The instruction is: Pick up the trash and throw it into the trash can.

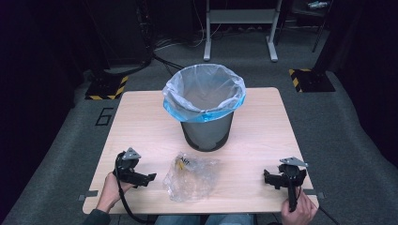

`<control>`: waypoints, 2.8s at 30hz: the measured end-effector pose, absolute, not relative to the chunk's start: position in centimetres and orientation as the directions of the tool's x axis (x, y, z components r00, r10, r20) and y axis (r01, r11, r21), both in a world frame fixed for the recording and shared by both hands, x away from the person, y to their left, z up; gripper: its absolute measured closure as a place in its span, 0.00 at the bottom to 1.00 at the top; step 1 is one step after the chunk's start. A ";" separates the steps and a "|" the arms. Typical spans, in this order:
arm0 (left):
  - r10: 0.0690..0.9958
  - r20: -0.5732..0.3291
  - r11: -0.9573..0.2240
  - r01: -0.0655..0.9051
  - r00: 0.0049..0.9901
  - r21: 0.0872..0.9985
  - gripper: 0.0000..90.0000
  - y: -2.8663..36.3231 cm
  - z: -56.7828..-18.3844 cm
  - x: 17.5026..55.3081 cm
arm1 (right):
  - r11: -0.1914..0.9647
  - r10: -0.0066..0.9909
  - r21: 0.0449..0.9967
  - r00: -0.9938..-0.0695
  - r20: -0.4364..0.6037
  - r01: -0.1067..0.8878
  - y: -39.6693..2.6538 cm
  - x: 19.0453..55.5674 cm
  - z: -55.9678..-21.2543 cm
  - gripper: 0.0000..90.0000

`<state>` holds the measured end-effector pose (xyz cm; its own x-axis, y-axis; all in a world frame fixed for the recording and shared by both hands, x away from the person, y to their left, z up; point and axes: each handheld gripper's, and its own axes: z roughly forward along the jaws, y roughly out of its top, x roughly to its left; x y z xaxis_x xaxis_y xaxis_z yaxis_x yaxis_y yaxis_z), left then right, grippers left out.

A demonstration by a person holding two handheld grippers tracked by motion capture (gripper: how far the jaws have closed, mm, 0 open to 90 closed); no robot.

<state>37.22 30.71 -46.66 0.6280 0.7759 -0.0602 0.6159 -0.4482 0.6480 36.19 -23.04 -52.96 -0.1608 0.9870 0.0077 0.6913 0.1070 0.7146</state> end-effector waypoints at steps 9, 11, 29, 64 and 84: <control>0.707 -0.052 -0.504 0.555 0.705 0.662 0.00 28.4 -44.1 37.7 | 0.108 0.987 0.715 -0.162 0.008 0.691 -23.1 36.1 -53.0 0.00; 0.692 -0.039 -0.522 0.538 0.720 0.662 0.00 27.8 -43.5 37.8 | 0.106 0.987 0.715 -0.160 0.009 0.691 -23.1 36.1 -53.0 0.00; 0.587 -0.023 -0.619 0.467 0.809 0.631 0.00 21.9 -42.5 39.7 | 0.111 0.987 0.717 -0.164 0.005 0.689 -23.1 36.0 -53.0 0.00; 0.533 0.017 -0.698 0.429 0.846 0.574 0.91 18.2 -43.9 40.6 | 0.108 0.987 0.716 -0.161 0.006 0.690 -23.1 35.9 -53.0 0.00; 0.577 0.039 -0.659 0.437 0.816 0.613 0.95 20.2 -40.3 40.0 | 0.109 0.987 0.717 -0.162 0.006 0.689 -23.1 35.8 -53.0 0.00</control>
